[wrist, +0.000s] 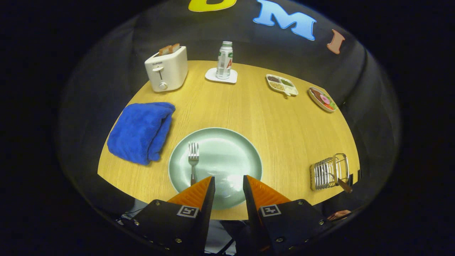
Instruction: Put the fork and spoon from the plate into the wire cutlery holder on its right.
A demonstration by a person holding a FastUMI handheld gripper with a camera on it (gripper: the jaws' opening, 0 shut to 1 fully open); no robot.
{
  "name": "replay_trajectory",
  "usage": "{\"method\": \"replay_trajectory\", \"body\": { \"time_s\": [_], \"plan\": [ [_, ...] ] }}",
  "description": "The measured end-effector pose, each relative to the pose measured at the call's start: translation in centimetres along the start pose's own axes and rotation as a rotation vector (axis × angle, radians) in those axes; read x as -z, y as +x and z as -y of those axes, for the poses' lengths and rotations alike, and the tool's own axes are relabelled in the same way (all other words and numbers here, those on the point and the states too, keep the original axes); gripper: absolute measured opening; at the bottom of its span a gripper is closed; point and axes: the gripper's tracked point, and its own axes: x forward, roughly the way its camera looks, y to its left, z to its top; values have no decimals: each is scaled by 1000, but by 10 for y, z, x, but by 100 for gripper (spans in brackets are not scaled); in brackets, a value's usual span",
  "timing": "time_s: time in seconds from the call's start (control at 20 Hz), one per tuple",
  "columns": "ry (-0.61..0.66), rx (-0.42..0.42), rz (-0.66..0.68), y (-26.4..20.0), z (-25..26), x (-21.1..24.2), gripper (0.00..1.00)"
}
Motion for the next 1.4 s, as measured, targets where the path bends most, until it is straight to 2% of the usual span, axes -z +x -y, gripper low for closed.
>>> {"method": "replay_trajectory", "body": {
  "time_s": [0.35,0.75,0.9,0.95,1.0,1.05,1.1,1.4],
  "plan": [
    [-67,-67,-60,25,-43,20,48],
    [-75,-69,-135,58,-47,45,48],
    [-73,-76,-143,65,-48,49,29],
    [-68,-84,-147,61,-48,47,30],
    [-73,-61,-139,64,-43,44,11],
    [-72,-58,-132,66,-42,42,11],
    [-69,-52,-121,67,-41,44,5],
    [-45,-31,-32,49,-26,26,5]
  ]
}}
